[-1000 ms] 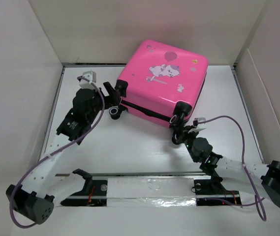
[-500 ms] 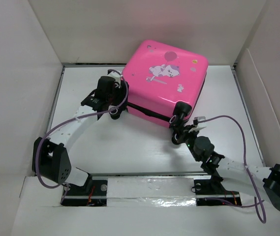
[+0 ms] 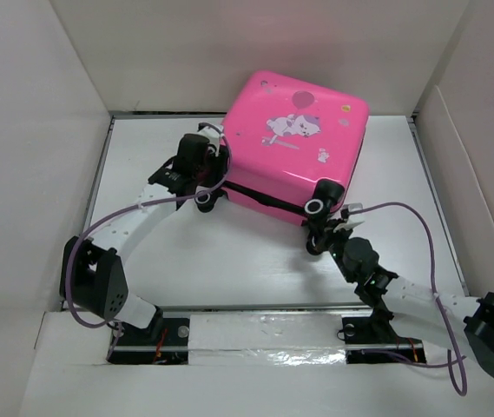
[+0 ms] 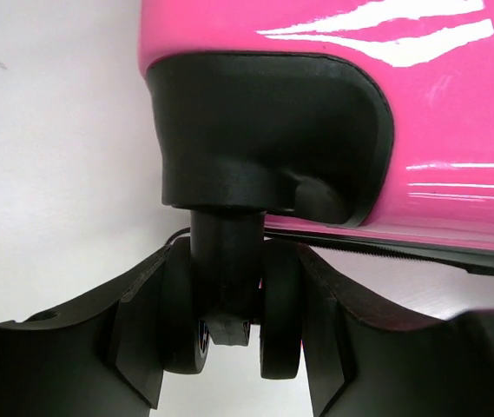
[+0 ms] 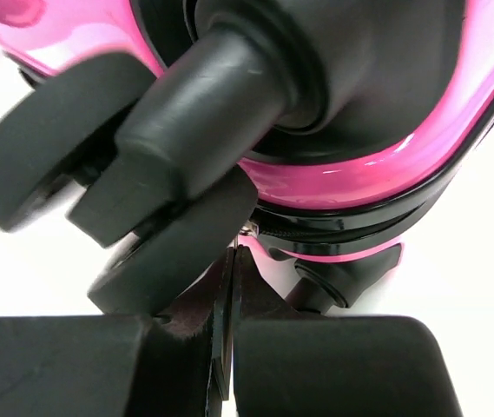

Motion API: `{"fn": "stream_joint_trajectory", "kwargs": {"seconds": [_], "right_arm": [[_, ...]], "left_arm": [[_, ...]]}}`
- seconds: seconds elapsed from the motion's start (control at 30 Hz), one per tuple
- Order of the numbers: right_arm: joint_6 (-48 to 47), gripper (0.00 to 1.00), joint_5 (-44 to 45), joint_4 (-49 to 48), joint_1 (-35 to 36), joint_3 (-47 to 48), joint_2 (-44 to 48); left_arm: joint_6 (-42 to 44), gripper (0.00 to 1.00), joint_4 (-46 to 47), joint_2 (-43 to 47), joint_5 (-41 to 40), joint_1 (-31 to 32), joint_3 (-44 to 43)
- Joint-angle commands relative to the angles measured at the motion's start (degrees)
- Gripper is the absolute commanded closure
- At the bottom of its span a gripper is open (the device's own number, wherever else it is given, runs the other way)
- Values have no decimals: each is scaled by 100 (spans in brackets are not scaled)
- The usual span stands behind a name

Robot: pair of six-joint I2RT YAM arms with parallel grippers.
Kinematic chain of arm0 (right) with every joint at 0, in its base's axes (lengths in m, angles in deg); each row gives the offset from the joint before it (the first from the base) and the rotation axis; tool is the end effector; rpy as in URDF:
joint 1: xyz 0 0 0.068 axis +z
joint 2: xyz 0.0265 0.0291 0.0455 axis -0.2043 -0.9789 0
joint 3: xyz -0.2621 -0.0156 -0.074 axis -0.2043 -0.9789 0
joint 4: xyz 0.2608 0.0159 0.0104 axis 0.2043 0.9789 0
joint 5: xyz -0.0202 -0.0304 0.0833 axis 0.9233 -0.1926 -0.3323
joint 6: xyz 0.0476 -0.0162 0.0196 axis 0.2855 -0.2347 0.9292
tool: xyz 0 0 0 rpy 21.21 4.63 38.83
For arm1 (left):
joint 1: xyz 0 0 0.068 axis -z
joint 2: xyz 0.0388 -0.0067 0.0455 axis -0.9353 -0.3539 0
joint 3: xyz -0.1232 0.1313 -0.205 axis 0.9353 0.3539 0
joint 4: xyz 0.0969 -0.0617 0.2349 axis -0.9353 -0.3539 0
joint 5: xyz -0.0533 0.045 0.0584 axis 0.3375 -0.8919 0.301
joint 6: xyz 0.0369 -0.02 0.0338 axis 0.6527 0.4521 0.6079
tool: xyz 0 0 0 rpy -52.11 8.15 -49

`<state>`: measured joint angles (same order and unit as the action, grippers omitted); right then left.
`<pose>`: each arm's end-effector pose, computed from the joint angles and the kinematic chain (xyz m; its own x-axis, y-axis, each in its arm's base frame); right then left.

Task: Pack the luggage

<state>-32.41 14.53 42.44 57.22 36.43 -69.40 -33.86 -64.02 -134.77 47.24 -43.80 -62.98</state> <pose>0.1401 0.1213 0.1872 -0.1732 0.2474 -0.9533 -0.3210 0.9009 0.2922 0.3079 -0.1444 0.3102 -0.4366 0.1829 -0.8809 0.3759 0.9266 0.0061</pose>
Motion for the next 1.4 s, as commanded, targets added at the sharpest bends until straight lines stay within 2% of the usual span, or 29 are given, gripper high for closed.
{"fn": "stream_joint_trajectory", "kwargs": {"seconds": [0.0, 0.07, 0.13, 0.2, 0.27, 0.4, 0.5, 0.6, 0.63, 0.7, 0.77, 0.83, 0.9, 0.93, 1.07, 1.1, 1.2, 1.33, 1.37], "right_arm": [[-250, 100, -489, -319, -156, 792, 354], [-373, 100, -410, 147, -157, 961, 556], [-365, 100, -244, 123, -157, 953, 636], [-277, 100, 10, -236, -88, 804, 471], [-119, 100, 21, -665, -87, 786, -169], [40, 100, -295, -1448, 211, 909, -1286], [136, 100, -918, -1486, 457, 1250, -1718], [206, 100, -1769, -1651, 896, 1734, -2105], [207, 100, -1772, -1652, 993, 1831, -2210], [285, 100, -2184, -2108, 1134, 1998, -2551], [400, 100, -2395, -2485, 1135, 2104, -2816], [330, 100, -2396, -2269, 908, 2288, -2923], [199, 100, -2790, -1620, 618, 2341, -2853], [128, 100, -2983, -1417, 216, 2446, -2835], [-556, 100, -4633, -197, -507, 3280, -3219], [-680, 100, -4872, 7, -509, 3534, -3370], [-1005, 100, -5331, 544, -352, 4519, -4071], [-1208, 100, -5735, 817, -8, 5582, -4873], [-1217, 100, -5754, 835, -8, 5585, -4961]], "left_arm": [[-730, 100, 639, 59, 1545, 1219, -184], [-1187, 100, 1046, 104, 1651, 1625, -140], [-1590, 100, 1661, 43, 1905, 2160, -262], [-1794, 100, 2055, -150, 2125, 2444, -447], [-2118, 100, 2356, -256, 2511, 2681, -588], [-2594, 100, 3181, -170, 2829, 2735, -457], [-2918, 100, 3716, 181, 2821, 2735, -45], [-3226, 100, 4245, 735, 2672, 2735, 764], [-3332, 100, 4412, 902, 2645, 2656, 974], [-3552, 100, 4816, 1410, 2549, 2577, 1352], [-3658, 100, 4827, 1772, 2295, 2577, 1810], [-3632, 100, 4713, 2378, 1829, 2577, 2335], [-3605, 100, 4512, 3061, 1295, 2577, 2723], [-3614, 100, 4415, 3301, 1144, 2577, 3126], [-3912, 100, 4116, 4487, 423, 2795, 4095], [-4043, 100, 3941, 4916, 4, 2892, 4253], [-4246, 100, 3650, 5481, -403, 3173, 4737], [-4361, 100, 3648, 5440, -527, 3332, 4940], [-4370, 100, 3649, 5439, -528, 3332, 4958]]}}
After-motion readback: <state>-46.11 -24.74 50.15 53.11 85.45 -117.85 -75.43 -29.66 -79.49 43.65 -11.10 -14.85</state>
